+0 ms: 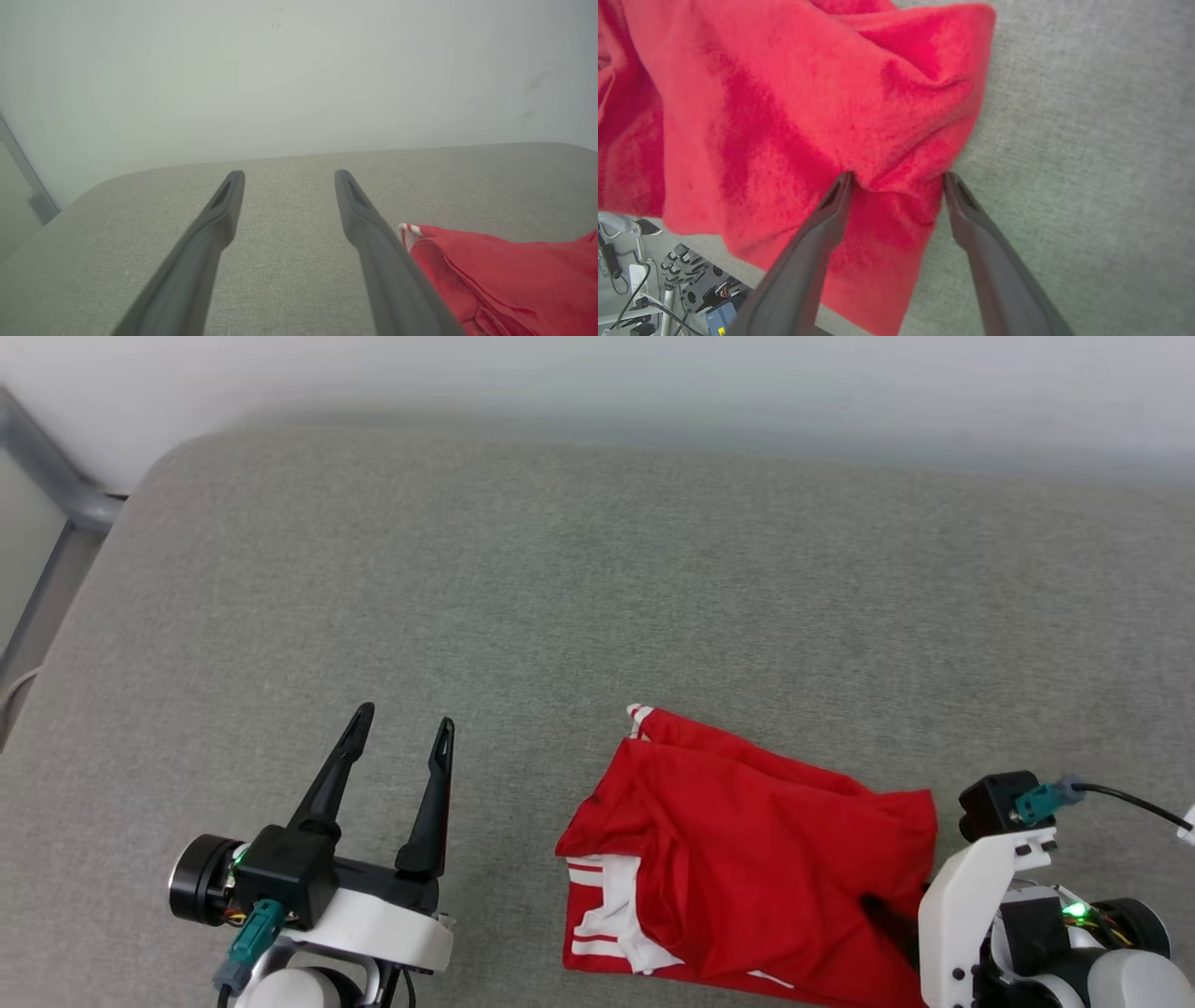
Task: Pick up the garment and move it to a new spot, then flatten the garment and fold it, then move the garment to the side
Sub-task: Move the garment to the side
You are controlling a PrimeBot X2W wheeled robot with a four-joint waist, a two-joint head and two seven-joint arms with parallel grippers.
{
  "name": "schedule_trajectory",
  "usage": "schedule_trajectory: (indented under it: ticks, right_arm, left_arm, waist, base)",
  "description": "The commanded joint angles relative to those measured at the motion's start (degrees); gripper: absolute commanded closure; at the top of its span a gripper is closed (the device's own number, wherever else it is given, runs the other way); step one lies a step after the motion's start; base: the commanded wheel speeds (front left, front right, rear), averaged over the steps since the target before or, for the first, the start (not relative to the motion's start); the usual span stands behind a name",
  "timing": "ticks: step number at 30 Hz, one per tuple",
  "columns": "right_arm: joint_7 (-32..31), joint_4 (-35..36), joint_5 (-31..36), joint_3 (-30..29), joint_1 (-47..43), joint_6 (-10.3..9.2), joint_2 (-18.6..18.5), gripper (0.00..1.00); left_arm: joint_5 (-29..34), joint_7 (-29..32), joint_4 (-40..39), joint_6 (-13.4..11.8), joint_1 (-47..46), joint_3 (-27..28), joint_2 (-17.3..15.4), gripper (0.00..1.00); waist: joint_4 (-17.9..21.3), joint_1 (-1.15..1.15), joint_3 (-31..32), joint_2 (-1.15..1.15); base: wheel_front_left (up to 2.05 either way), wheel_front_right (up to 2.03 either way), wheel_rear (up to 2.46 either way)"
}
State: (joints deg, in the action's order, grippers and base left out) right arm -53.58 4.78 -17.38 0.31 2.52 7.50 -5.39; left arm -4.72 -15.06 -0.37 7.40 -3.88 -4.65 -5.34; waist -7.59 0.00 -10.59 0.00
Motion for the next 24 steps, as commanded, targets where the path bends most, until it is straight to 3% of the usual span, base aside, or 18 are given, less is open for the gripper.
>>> schedule_trajectory:
  ticks: [1, 7, 8, 9, 10, 17, 24]
  right_arm:
    - [0.1, -1.2, 0.8, 0.0, 1.2, -0.03, 0.3, 0.0]
    - [0.8, -7.0, 1.6, 1.5, 2.0, -0.03, 1.5, 0.0]
    - [0.6, -8.1, 1.7, 1.9, 2.0, -0.03, 1.5, 0.12]
    - [0.7, -9.1, 1.8, 2.3, 2.0, -0.02, 1.6, 0.6]
    - [1.1, -10.0, 1.9, 2.8, 2.1, -0.02, 1.6, 1.0]
    - [6.4, -12.1, 3.3, 5.3, 4.2, -0.07, -2.1, 1.0]
    - [10.1, -8.6, 3.5, 11.3, 7.4, -0.06, -9.6, 1.0]
  left_arm:
    - [0.1, -0.1, 0.2, 0.1, -0.8, -0.1, -0.2, 0.0]
    - [0.0, -0.1, 0.6, 0.1, -1.3, -0.6, -0.2, 0.0]
    - [0.0, -0.1, 0.7, 0.1, -1.3, -0.7, -0.2, 0.0]
    - [-0.1, -0.1, 0.8, 0.1, -1.3, -0.7, -0.2, 0.0]
    - [-0.1, -0.1, 0.9, 0.1, -1.4, -0.7, -0.2, 0.0]
    - [0.1, -0.1, 1.2, 0.1, -0.4, -0.2, -0.5, 0.0]
    - [0.4, -0.1, 0.9, 0.1, 0.5, 0.1, -0.5, 0.0]
  waist:
    - [-1.2, 0.0, -0.9, 0.0]
    - [-2.7, 0.0, -1.7, 0.0]
    - [-2.8, 0.0, -1.7, 0.0]
    - [-3.0, 0.0, -1.7, 0.0]
    - [-3.0, 0.0, -1.6, 0.0]
    - [-2.4, 0.0, 0.0, 0.0]
    - [0.2, 0.0, 1.9, 0.0]
  base:
    - [0.0, 0.0, 0.0]
    - [0.0, 0.0, 0.0]
    - [0.0, 0.0, 0.0]
    - [0.0, 0.0, 0.0]
    - [0.0, 0.0, 0.0]
    - [0.0, 0.0, 0.0]
    - [0.0, 0.0, 0.0]
